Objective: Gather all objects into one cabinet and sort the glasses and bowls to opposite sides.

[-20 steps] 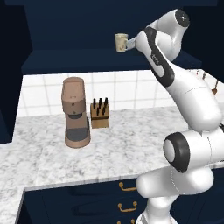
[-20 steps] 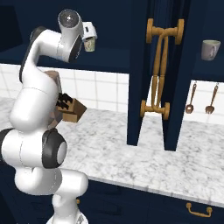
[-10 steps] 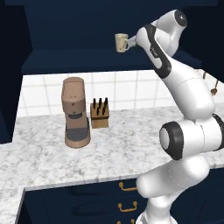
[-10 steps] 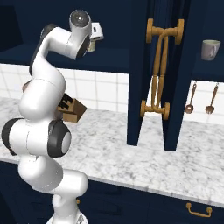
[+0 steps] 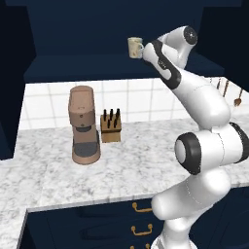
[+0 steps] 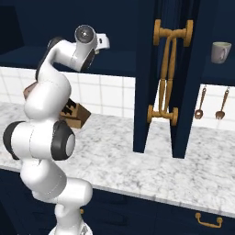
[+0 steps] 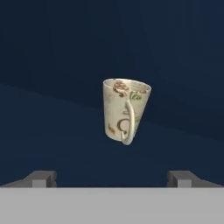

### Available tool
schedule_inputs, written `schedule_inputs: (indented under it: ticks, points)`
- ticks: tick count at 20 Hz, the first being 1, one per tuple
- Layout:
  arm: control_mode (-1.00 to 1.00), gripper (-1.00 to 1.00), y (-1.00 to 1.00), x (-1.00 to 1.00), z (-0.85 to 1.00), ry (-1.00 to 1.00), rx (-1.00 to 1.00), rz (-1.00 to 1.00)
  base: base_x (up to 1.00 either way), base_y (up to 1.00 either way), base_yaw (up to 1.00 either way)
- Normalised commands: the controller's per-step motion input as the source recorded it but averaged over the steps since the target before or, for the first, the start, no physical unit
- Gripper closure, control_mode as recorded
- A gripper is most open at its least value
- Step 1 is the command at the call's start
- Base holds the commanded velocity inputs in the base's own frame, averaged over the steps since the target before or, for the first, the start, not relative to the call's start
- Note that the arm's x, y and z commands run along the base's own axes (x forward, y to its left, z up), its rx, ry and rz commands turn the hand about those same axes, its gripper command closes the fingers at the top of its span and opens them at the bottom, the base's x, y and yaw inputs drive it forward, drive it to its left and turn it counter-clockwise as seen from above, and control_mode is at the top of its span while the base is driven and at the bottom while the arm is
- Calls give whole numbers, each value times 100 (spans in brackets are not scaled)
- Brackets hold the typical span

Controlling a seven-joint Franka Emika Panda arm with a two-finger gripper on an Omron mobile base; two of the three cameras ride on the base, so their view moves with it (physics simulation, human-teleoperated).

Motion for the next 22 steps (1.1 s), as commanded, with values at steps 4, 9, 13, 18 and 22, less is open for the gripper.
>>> schedule_inputs:
  ticks: [4,9,13,18,22]
  points:
    - [-100,-100,0,22,0,12,0,0,0,0,0]
    - [-100,-100,0,61,1,19,0,0,0,0,0]
    - [-100,-100,0,22,0,10,0,0,0,0,0]
    - [-100,-100,0,43,-1,2,0,0,0,0,0]
    - [-100,-100,0,27,-5,-1,0,0,0,0,0]
